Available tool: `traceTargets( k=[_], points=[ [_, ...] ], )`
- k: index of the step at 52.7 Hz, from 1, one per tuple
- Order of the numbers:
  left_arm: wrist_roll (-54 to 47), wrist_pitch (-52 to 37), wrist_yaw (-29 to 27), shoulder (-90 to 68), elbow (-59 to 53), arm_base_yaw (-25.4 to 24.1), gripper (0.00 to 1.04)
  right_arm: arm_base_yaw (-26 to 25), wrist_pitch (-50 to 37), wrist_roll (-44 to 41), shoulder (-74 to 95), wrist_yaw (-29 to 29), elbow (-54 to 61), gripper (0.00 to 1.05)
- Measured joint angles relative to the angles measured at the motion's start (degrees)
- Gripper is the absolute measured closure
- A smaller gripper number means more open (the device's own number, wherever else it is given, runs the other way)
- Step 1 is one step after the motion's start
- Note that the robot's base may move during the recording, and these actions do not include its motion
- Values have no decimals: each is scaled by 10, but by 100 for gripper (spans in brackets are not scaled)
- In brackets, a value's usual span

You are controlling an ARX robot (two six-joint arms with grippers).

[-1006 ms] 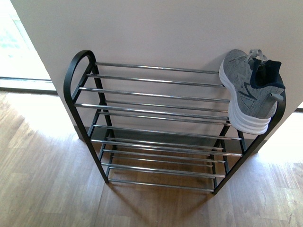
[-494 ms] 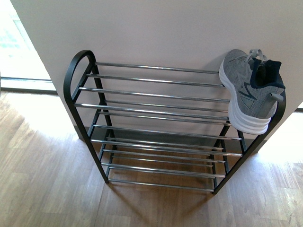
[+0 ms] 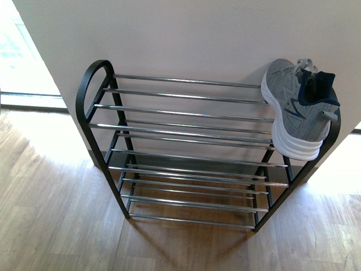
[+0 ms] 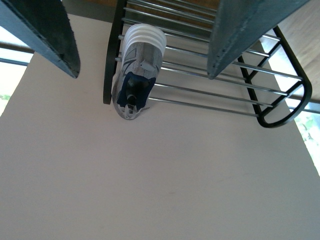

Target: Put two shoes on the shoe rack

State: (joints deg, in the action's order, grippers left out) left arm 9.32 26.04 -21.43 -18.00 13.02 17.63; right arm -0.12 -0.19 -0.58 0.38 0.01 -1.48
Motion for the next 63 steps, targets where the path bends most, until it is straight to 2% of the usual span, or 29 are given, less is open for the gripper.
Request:
traceTargets(
  k=[6, 15, 18, 22, 27, 33, 42, 49, 63],
  points=[
    [0, 0, 0, 0, 0, 0, 103, 0, 0, 0, 0, 0, 0, 8],
    [60, -12, 108, 10, 0, -29, 103, 0, 0, 1, 0, 0, 0, 9],
    [115, -23, 185, -14, 8, -67, 103, 0, 0, 1, 0, 0, 0, 9],
    [174, -58, 245, -69, 26, -111, 103, 0, 0, 1, 0, 0, 0, 9],
    [223, -121, 256, -149, 51, -116, 103, 0, 0, 1, 0, 0, 0, 9],
    [272, -224, 256, -299, 102, -75, 103, 0, 0, 1, 0, 0, 0, 9],
    [298, -295, 256, -447, 147, -37, 103, 0, 0, 1, 0, 0, 0, 9],
    [308, -326, 260, -588, 207, -1, 103, 0, 0, 2, 0, 0, 0, 9],
    [290, -335, 285, -721, 294, 20, 103, 0, 0, 2, 0, 0, 0, 9]
  ],
)
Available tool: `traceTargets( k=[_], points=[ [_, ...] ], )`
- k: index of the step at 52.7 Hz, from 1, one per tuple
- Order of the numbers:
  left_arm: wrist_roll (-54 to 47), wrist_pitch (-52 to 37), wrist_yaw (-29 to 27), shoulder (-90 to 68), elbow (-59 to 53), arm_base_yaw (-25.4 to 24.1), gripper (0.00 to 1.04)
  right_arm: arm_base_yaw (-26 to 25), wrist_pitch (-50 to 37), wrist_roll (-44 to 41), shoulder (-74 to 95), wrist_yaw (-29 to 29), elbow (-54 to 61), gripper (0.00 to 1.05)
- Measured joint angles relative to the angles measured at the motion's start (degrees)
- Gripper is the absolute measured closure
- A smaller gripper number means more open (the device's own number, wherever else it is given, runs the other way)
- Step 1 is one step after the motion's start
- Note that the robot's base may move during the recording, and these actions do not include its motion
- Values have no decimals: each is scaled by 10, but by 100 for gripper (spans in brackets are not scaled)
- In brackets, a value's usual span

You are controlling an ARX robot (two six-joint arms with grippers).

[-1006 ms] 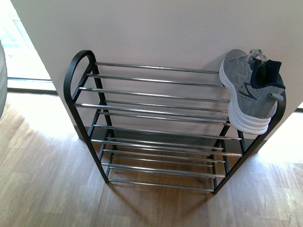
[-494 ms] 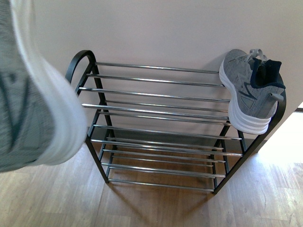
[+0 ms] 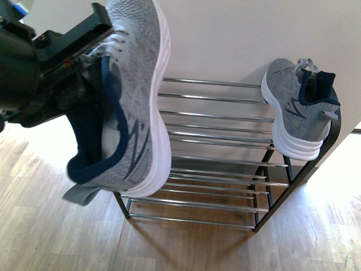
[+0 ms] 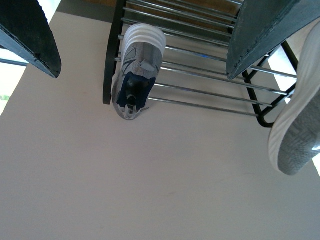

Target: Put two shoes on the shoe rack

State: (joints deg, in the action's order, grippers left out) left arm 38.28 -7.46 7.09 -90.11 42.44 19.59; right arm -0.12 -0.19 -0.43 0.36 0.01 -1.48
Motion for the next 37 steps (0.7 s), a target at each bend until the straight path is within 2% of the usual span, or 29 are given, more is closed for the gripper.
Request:
traceTargets(
  k=[12, 37],
  points=[
    [1, -3, 13, -85, 76, 15, 103, 0, 0, 0, 0, 0, 0, 9],
    [24, 12, 50, -261, 224, 80, 103, 0, 0, 0, 0, 0, 0, 9]
  ],
)
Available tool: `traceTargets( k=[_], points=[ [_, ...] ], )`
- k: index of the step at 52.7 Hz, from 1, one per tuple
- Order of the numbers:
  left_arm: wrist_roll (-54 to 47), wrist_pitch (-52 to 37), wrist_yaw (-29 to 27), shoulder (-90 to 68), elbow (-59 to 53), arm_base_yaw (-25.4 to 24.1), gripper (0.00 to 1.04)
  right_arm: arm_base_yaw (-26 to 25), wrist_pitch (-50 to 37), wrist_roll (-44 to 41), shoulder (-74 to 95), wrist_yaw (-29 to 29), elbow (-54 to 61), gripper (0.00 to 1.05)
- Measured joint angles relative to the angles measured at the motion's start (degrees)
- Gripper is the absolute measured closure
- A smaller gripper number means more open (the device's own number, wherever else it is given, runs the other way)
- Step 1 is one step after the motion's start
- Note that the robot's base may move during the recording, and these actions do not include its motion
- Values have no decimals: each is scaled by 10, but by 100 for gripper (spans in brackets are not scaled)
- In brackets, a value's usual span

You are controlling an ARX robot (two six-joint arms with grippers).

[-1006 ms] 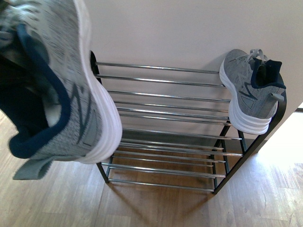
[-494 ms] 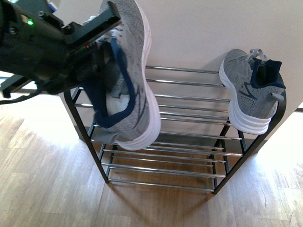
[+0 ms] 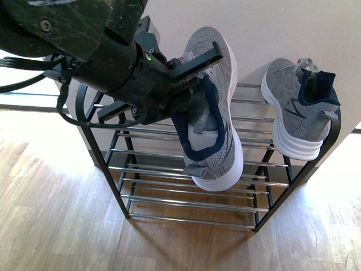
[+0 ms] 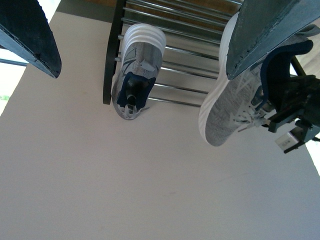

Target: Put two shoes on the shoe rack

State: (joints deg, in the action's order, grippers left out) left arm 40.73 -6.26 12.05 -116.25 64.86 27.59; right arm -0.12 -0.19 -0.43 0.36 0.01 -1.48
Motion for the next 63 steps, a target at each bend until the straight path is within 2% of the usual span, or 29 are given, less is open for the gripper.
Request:
traceTargets(
  k=[14, 44, 63],
  points=[
    [-6, 24, 11, -59, 74, 2, 103, 0, 0, 0, 0, 0, 0, 9],
    [-23, 90, 30, -171, 250, 44, 103, 0, 0, 0, 0, 0, 0, 9],
    [-23, 97, 23, -208, 280, 44, 103, 0, 0, 0, 0, 0, 0, 9]
  ],
)
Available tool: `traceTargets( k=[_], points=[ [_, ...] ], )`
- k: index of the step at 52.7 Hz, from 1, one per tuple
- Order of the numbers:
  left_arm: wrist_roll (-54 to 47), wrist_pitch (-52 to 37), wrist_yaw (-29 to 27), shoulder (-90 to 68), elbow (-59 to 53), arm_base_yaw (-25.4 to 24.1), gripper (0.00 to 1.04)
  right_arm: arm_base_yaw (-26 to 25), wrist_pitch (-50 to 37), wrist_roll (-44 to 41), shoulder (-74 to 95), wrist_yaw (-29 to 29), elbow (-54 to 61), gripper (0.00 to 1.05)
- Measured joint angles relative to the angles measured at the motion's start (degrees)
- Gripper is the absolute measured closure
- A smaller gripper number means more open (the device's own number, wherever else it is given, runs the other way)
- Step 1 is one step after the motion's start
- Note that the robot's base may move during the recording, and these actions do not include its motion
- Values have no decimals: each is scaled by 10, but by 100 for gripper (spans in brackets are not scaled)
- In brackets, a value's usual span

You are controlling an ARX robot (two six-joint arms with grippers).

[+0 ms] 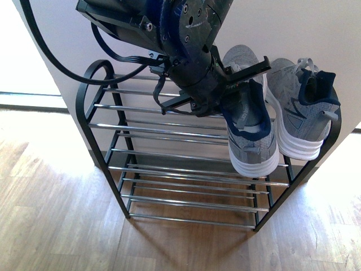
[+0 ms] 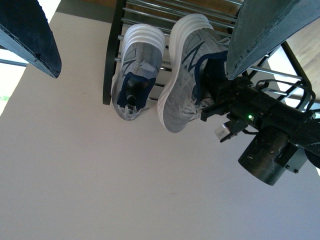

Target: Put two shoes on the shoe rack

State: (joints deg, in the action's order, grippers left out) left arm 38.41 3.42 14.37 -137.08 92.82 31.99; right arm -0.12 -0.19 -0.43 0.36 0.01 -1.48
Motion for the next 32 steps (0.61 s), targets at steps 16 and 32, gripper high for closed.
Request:
traceTargets(
  k=[16, 32],
  points=[
    [-5, 41, -3, -21, 53, -1, 103, 0, 0, 0, 0, 0, 0, 9],
    [-19, 69, -13, -41, 93, -5, 103, 0, 0, 0, 0, 0, 0, 9]
  ],
)
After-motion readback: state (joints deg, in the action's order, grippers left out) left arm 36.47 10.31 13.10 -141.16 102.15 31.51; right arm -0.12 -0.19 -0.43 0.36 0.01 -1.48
